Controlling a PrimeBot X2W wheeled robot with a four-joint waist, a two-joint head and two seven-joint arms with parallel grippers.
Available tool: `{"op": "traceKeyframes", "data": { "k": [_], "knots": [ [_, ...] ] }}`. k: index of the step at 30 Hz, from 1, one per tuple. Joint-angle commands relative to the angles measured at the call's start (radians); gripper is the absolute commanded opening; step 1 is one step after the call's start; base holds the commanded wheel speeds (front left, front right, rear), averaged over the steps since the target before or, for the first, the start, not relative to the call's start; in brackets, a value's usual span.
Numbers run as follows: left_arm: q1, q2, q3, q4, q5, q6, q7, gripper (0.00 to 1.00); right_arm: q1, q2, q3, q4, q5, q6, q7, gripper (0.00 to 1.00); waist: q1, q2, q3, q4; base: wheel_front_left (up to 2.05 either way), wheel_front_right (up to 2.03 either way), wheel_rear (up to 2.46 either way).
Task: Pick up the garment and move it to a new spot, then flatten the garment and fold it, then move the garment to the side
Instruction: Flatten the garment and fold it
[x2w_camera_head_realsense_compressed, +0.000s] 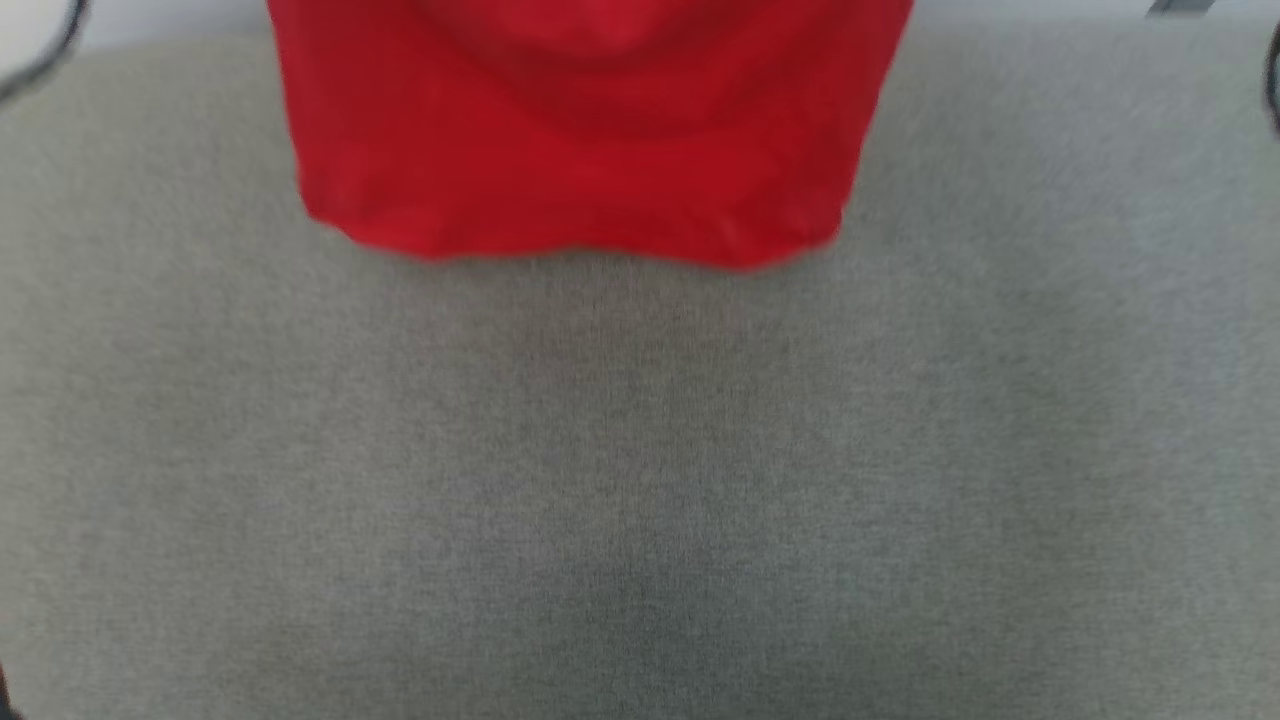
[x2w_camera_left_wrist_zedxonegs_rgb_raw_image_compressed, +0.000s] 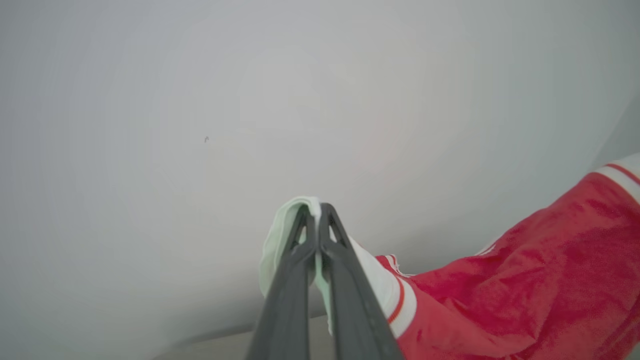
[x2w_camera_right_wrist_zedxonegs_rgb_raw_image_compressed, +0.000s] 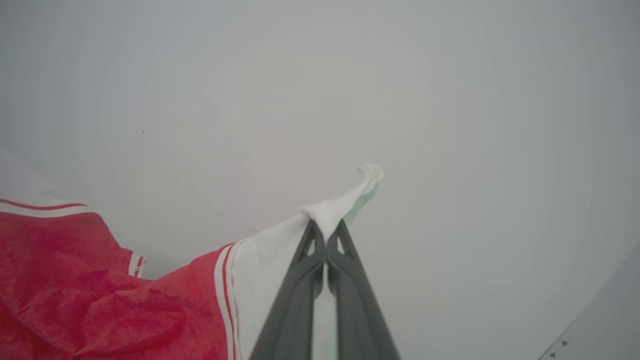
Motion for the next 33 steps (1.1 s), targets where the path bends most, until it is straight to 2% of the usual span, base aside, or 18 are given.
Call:
{"op": "traceKeyframes", "data": {
  "k": [1, 8, 11, 16, 19, 23, 24, 26, 30, 33],
  "knots": [
    [-0.037, -0.008, 0.005, 0.02, 0.016, -0.012, -0.036, 0.0, -0.037, -0.005, 0.009, 0.02, -0.014, 0.0, -0.049, 0.0, 0.0, 0.0, 0.075, 0.003, 0.0, 0.0, 0.0],
    [-0.194, -0.047, 0.008, 0.135, 0.115, -0.048, -0.315, 0.0, -0.188, -0.022, 0.057, 0.163, -0.125, 0.0, -0.367, 0.0, 0.0, 0.0, 0.18, 0.013, 0.0, 0.0, 0.0],
    [-0.241, -0.062, 0.019, 0.18, 0.142, -0.045, -0.458, 0.0, -0.241, -0.028, 0.071, 0.217, -0.198, 0.0, -0.502, 0.0, 0.0, 0.0, 0.211, 0.025, 0.0, 0.0, 0.0],
    [-0.233, -0.083, 0.013, 0.252, 0.158, -0.092, -0.602, 0.0, -0.267, -0.023, 0.097, 0.279, -0.276, 0.0, -0.558, 0.0, 0.0, 0.0, 0.236, 0.041, 0.0, 0.0, 0.0],
    [-0.197, -0.093, 0.006, 0.318, 0.145, -0.131, -0.644, 0.0, -0.245, -0.016, 0.13, 0.324, -0.267, 0.0, -0.567, 0.0, 0.0, 0.0, 0.236, 0.053, 0.0, 0.0, 0.0],
    [-0.122, -0.106, -0.021, 0.386, 0.134, -0.171, -0.663, 0.0, -0.186, -0.015, 0.206, 0.362, -0.201, 0.0, -0.57, 0.0, 0.0, 0.0, 0.221, 0.065, 0.0, 0.0, 0.0],
    [-0.076, -0.111, -0.031, 0.413, 0.107, -0.183, -0.64, 0.0, -0.139, -0.011, 0.245, 0.367, -0.123, 0.0, -0.558, 0.0, 0.0, 0.0, 0.207, 0.072, 0.0, 0.0, 0.0],
    [-0.034, -0.111, -0.042, 0.432, 0.084, -0.188, -0.609, 0.0, -0.09, -0.026, 0.296, 0.351, -0.053, 0.0, -0.529, 0.0, 0.0, 0.0, 0.191, 0.076, 0.0, 0.0, 0.0],
    [0.078, -0.117, -0.083, 0.42, 0.033, -0.195, -0.508, 0.0, 0.035, -0.08, 0.388, 0.265, 0.106, 0.0, -0.455, 0.0, 0.0, 0.0, 0.149, 0.083, 0.0, 0.0, 0.0],
    [0.169, -0.089, -0.112, 0.37, -0.021, -0.194, -0.429, 0.0, 0.14, -0.139, 0.444, 0.166, 0.209, 0.0, -0.391, 0.0, 0.0, 0.0, 0.117, 0.085, 0.0, 0.0, 0.0]
  ]
}}
